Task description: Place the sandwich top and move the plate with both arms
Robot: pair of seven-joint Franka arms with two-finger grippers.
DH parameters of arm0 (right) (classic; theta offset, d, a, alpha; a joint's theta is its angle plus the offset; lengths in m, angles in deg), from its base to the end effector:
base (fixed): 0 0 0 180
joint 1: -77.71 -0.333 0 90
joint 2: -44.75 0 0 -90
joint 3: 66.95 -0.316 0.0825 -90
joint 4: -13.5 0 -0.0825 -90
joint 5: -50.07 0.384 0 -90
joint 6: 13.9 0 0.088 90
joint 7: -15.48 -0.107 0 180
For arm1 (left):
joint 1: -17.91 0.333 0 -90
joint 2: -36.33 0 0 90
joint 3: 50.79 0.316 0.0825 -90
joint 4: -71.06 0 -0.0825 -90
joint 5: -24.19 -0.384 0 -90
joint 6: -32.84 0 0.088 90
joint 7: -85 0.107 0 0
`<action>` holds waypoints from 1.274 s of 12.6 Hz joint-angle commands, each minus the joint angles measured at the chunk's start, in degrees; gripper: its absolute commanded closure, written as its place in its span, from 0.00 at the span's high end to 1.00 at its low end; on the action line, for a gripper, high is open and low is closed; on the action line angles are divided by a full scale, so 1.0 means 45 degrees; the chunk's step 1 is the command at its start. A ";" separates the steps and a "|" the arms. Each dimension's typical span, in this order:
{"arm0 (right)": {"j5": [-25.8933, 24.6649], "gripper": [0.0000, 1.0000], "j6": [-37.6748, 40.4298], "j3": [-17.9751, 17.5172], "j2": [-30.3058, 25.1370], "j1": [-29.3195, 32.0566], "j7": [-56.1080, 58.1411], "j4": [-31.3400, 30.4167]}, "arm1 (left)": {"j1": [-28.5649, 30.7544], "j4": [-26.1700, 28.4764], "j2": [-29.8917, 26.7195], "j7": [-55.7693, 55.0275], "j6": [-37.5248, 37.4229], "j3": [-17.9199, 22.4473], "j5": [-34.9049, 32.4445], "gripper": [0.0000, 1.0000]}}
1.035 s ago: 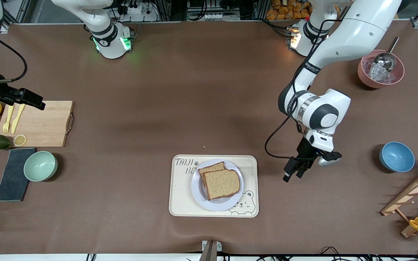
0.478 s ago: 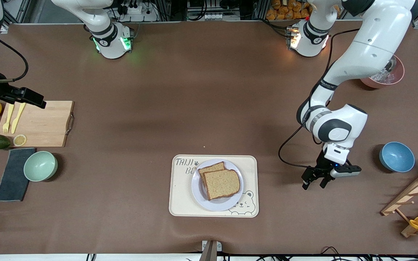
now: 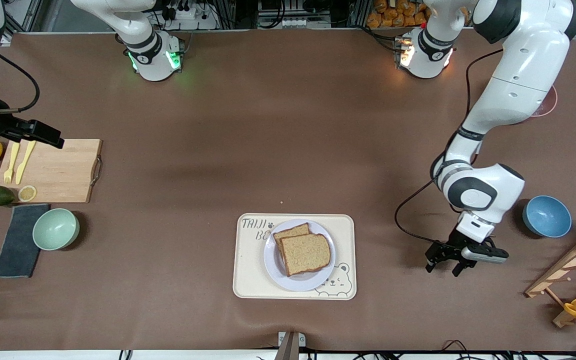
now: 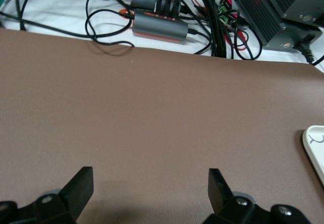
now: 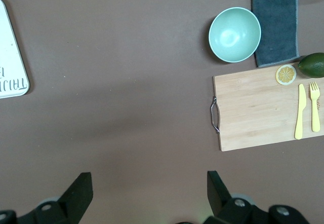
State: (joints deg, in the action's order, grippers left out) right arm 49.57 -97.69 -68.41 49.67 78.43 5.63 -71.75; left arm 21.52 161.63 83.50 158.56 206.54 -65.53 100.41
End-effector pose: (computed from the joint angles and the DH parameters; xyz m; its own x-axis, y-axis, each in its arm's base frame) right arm 0.5691 0.0057 0.6060 0.9813 -0.1592 -0.1083 -0.1573 -0.9872 0.0254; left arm 0.7016 -0.0332 0.1852 0.7631 0.0811 0.6412 -0.1457 -0.9450 0.2928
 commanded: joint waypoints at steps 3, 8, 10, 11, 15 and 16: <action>-0.0065 1.00 0.0066 -0.0066 -0.0116 0.0095 0.0002 -0.0118 | -0.0371 0.0340 -0.0832 -0.4195 -0.2129 0.1103 -0.3847 1.00; -0.0065 1.00 0.0086 -0.0066 -0.0116 0.0115 0.0002 -0.0098 | -0.3493 0.0751 -0.3174 -0.9443 -0.6971 0.5615 -0.8452 1.00; -0.0065 1.00 0.0086 -0.0066 -0.0116 0.0096 0.0002 -0.0098 | -0.4004 0.0829 -0.4091 -1.1417 -0.8728 0.6106 -1.0579 1.00; -0.0065 1.00 0.0202 -0.0066 -0.0116 0.0095 0.0002 -0.0098 | -0.3967 0.0829 -0.4560 -1.2239 -0.9626 0.6108 -1.1692 1.00; 0.0128 1.00 0.0164 -0.0086 0.0096 0.0017 0.0021 -0.0040 | -0.3850 0.0889 -0.6630 -1.4119 -1.3239 0.5991 -1.4276 1.00; 0.0652 1.00 0.0145 -0.0086 0.0156 -0.0002 0.0021 -0.0040 | -0.3927 0.0811 -0.7099 -1.4277 -1.4254 0.6010 -1.4843 1.00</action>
State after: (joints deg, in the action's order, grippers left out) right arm 50.15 -97.17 -68.54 49.89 78.34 5.65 -71.82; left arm 4.42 162.95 57.17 96.69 148.31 -38.67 38.18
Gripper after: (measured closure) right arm 0.000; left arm 0.000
